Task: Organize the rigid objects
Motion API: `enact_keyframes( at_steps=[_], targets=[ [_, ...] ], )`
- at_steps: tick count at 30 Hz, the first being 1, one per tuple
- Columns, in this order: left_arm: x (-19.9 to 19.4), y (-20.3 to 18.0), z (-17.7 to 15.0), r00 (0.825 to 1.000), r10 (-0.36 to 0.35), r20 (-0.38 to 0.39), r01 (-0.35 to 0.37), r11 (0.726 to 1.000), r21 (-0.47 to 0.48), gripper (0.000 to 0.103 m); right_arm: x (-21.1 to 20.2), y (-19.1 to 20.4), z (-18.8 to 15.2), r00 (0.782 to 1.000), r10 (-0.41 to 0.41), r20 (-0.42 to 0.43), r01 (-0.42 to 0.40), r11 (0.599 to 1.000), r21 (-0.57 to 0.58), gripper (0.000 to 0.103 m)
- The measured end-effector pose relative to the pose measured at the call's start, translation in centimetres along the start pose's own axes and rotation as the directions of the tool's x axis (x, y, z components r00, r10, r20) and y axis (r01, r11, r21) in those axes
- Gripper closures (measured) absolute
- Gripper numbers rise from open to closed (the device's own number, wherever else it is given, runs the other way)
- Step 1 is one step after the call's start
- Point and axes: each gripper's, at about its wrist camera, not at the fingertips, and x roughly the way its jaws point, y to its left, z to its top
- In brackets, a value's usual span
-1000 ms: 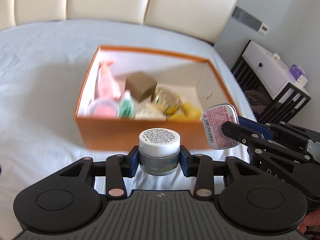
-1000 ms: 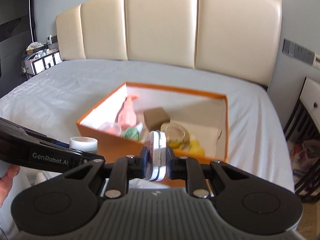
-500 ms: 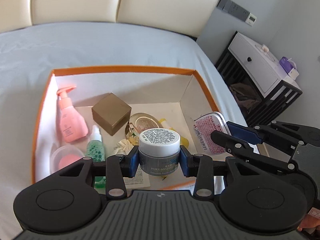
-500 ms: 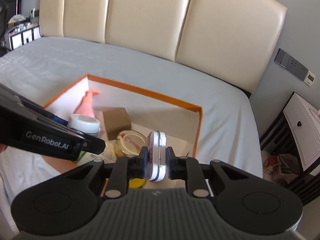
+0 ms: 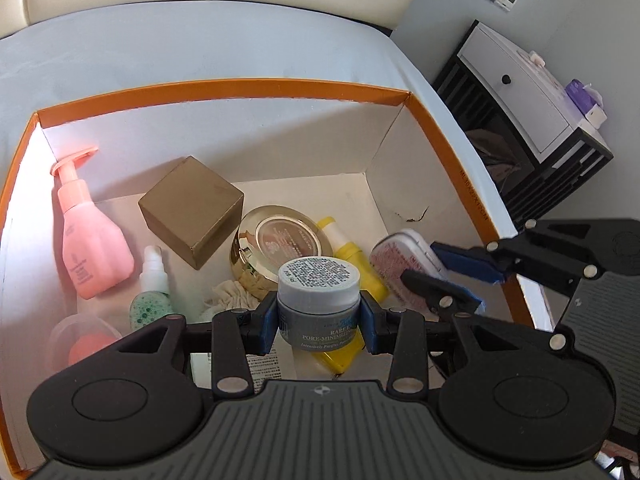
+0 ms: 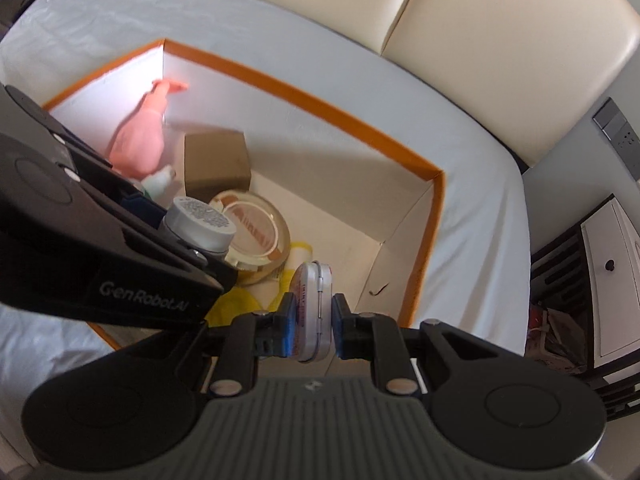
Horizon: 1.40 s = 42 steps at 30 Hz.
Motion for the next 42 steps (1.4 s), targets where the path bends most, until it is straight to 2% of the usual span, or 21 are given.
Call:
enact_keyframes(
  at_steps=[10,13,18,23,25,31,39,42],
  targets=[
    [0.3,1.1,0.3,1.000,0.014,-0.005,-0.014,1.000,-0.020,0.057,1.3,0.7,1.0,0.994,-0.087,-0.064,0.080,0.991,-0.107,0.086],
    [0.4,1.3,0.3,1.000,0.011,-0.012,-0.011,1.000,-0.028,0.057,2.2,0.9,1.1,0.990,-0.096,-0.105,0.082,0.987,-0.137,0.086],
    [0.6,1.5,0.2,1.000,0.010,-0.020,-0.011,0.999,-0.035,0.057,2.5,0.8,1.3,0.987,-0.096,-0.130,0.079,0.989,-0.125,0.086],
    [0.7,1.5,0.4,1.000,0.006,-0.022,-0.007,0.999,-0.035,0.057,1.7,1.2,1.4,0.986,-0.120,-0.112,0.102,0.983,-0.151,0.079],
    [0.7,1.5,0.4,1.000,0.011,-0.024,-0.012,0.999,-0.035,0.057,1.1,1.4,1.5,0.986,-0.137,-0.090,0.121,0.979,-0.167,0.071],
    [1.2,1.4,0.3,0.998,0.043,-0.050,-0.044,0.999,-0.032,0.057,-0.3,1.9,1.8,0.988,-0.147,-0.043,0.138,0.974,-0.178,0.064],
    [1.6,1.4,0.1,0.996,0.054,-0.066,-0.057,0.998,-0.034,0.057,-0.7,2.0,1.6,0.987,-0.157,-0.035,0.148,0.972,-0.180,0.063],
    [1.3,1.4,-0.1,0.996,0.065,-0.053,-0.067,0.997,-0.031,0.047,-0.9,1.9,1.6,0.987,-0.161,-0.029,0.153,0.973,-0.171,0.063]
  ],
)
